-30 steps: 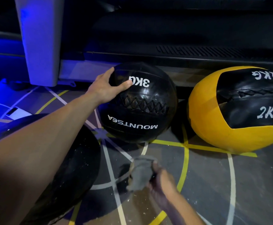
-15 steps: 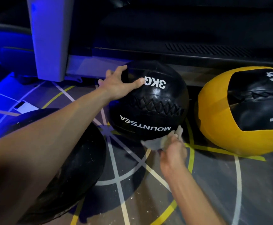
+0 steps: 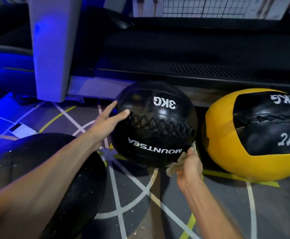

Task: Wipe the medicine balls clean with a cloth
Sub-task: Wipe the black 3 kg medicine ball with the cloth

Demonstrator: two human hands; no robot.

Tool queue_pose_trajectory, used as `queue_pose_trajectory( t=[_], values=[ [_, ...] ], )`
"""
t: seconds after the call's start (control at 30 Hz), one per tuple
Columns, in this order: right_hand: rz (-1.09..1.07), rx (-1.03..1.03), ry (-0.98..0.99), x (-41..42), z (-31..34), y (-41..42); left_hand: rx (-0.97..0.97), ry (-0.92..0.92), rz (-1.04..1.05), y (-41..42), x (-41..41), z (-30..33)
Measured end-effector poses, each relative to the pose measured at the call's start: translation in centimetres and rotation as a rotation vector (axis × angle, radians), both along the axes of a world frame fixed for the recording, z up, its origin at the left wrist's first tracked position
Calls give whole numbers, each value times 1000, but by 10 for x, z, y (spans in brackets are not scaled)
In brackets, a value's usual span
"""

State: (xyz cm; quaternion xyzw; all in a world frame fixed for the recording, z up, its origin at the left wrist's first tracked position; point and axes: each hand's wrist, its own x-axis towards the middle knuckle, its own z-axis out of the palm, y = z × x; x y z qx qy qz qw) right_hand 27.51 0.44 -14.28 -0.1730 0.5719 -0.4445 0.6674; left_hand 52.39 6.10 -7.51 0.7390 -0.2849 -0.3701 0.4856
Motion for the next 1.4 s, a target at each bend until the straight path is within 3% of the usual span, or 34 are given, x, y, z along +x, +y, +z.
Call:
queue_pose_trajectory(
  t=[0.17, 0.5, 0.8, 1.0, 1.13, 1.27, 1.4],
  values=[
    [99, -242, 104, -19, 22, 14, -38, -9, -77, -2, -17, 1],
    [137, -387, 195, -30, 14, 29, 14, -155, -217, 8, -14, 4],
    [170, -291, 192, -32, 7, 60, 78, -398, -242, 34, -22, 5],
    [203, -263, 200, -36, 9, 80, 104, -403, -208, 49, -23, 16],
    [262, -139, 196, -38, 13, 108, 57, -411, -194, 71, -24, 38],
    [385, 10, 120, -34, 17, 148, 31, -709, -282, 128, -16, 57],
    [512, 119, -7, -25, 22, 184, 132, -973, -147, 207, 15, 76]
  ],
)
